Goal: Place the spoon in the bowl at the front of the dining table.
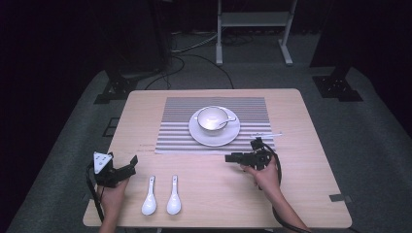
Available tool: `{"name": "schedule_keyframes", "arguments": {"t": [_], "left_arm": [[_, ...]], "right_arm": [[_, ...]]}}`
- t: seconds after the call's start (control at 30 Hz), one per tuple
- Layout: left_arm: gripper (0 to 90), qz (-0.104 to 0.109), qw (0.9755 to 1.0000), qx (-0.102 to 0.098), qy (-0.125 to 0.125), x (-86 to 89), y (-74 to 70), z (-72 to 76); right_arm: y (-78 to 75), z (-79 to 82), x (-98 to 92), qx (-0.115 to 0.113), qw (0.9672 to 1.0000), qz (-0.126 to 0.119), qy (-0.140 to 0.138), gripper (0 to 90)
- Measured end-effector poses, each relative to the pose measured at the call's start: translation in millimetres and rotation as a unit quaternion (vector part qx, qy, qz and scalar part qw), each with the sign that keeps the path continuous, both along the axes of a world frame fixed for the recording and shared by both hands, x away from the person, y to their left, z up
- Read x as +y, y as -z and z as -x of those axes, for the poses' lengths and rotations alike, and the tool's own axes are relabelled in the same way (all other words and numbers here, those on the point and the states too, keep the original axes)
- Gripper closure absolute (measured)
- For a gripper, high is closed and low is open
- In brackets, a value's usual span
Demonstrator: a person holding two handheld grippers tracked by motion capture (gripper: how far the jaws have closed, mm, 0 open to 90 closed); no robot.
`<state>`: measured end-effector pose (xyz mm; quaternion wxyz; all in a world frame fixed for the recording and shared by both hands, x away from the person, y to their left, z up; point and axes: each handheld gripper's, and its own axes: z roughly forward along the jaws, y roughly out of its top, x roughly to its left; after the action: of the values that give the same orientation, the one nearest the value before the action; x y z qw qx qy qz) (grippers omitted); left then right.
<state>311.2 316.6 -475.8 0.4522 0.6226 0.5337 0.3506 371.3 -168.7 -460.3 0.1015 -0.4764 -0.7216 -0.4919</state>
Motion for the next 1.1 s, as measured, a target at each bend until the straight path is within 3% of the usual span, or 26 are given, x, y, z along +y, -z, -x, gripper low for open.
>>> {"name": "schedule_keyframes", "arguments": {"t": [0.87, 1.1], "left_arm": [[2.2, 0.0, 1.0, -0.001, -0.001, -0.4, 0.0, 0.1], [2.2, -0.001, 1.0, 0.0, -0.001, -0.4, 0.0, 0.2]], "right_arm": [[8.8, 33.2, -11.3, -0.009, 0.9999, -0.009, -0.011, 45.0], [9.0, 43.0, -17.7, -0.019, 0.9997, -0.013, -0.003, 44.2]]}}
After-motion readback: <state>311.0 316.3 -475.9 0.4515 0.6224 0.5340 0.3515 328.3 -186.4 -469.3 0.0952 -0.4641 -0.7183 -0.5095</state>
